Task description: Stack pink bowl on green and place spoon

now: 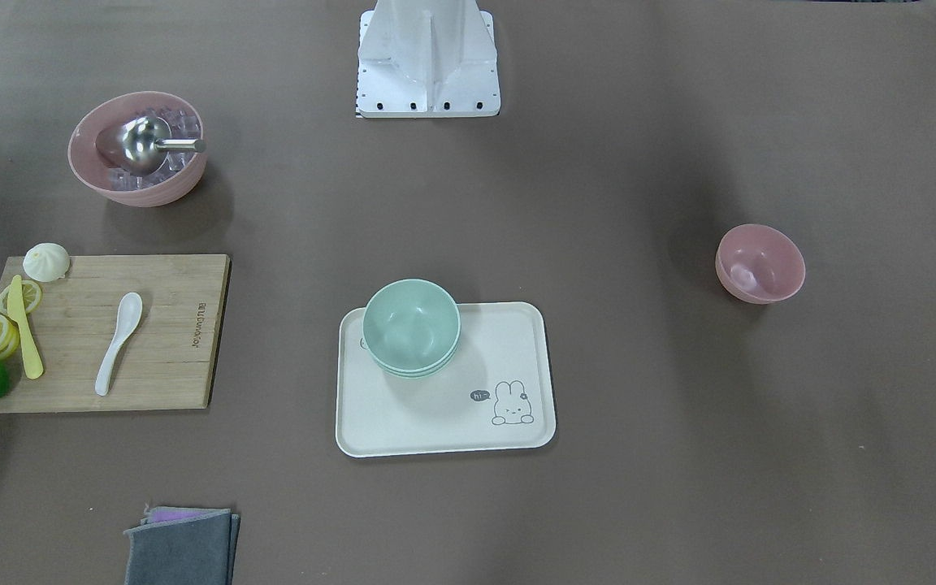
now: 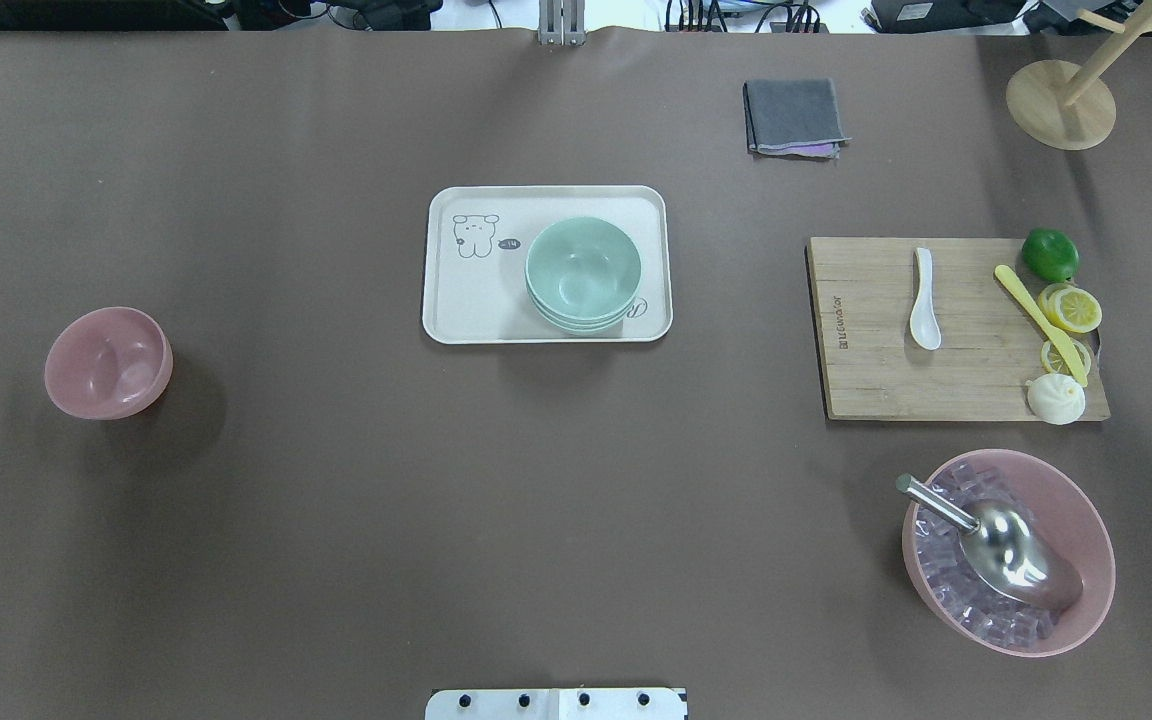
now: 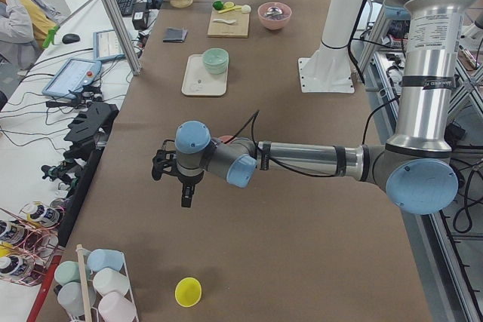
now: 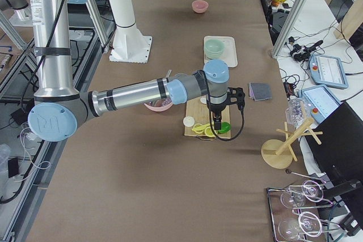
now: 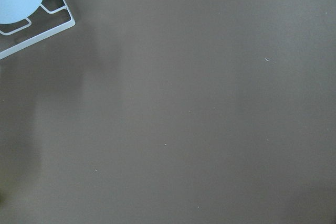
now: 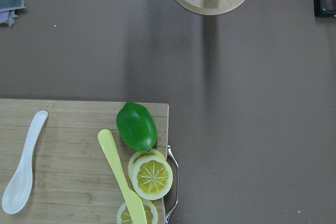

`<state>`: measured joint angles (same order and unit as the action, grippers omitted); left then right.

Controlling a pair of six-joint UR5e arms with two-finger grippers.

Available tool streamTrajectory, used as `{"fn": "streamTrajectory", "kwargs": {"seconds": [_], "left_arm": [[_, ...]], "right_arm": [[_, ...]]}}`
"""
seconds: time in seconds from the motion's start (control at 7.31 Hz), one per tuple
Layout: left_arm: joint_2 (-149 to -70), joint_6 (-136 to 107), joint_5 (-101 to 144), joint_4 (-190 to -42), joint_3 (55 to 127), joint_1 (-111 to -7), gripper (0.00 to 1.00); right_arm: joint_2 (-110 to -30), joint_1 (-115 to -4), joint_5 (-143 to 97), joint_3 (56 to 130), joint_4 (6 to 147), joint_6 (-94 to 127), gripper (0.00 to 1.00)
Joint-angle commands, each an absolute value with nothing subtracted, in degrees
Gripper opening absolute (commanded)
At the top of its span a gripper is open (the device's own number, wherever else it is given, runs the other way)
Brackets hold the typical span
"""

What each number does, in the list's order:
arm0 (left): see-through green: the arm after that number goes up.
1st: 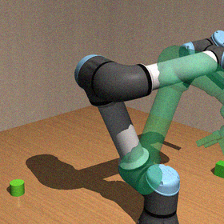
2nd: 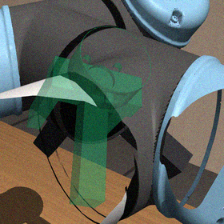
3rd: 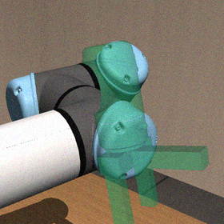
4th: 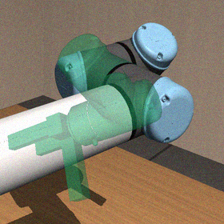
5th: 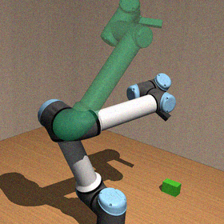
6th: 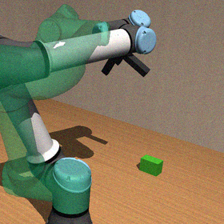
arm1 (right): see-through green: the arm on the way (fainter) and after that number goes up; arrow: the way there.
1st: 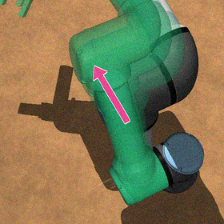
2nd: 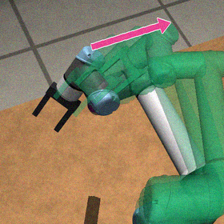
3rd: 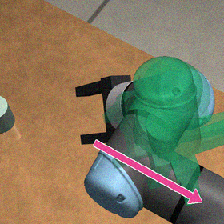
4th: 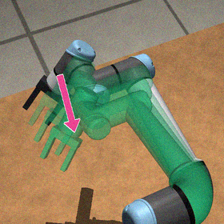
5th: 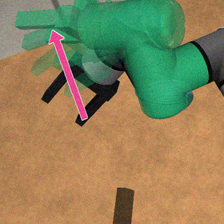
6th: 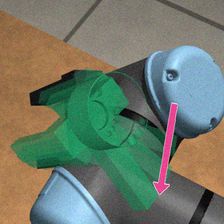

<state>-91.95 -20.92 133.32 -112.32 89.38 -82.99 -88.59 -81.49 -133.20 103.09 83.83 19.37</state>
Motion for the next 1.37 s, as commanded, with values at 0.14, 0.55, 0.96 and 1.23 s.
{"fn": "streamTrajectory", "kwargs": {"seconds": [0.14,0.55,0.96,1.23], "left_arm": [[-91.76,-21.09,133.42,-113.82,89.39,-82.36,0.98],[-91.32,-20.92,133.68,-114.34,89.21,-82.18,0.98],[-91.49,-21.96,133.51,-114.17,89.03,-80.78,0.98],[-92.02,-23.47,133.33,-114.26,88.86,-78.93,0.97]], "right_arm": [[-88.59,-81.30,-133.33,103.10,83.76,19.42,1.00],[-88.59,-80.69,-133.51,103.10,83.76,19.51,1.00],[-88.77,-80.07,-133.42,103.01,82.45,19.51,1.00],[-89.12,-79.54,-133.42,103.09,81.92,19.42,1.00]]}}
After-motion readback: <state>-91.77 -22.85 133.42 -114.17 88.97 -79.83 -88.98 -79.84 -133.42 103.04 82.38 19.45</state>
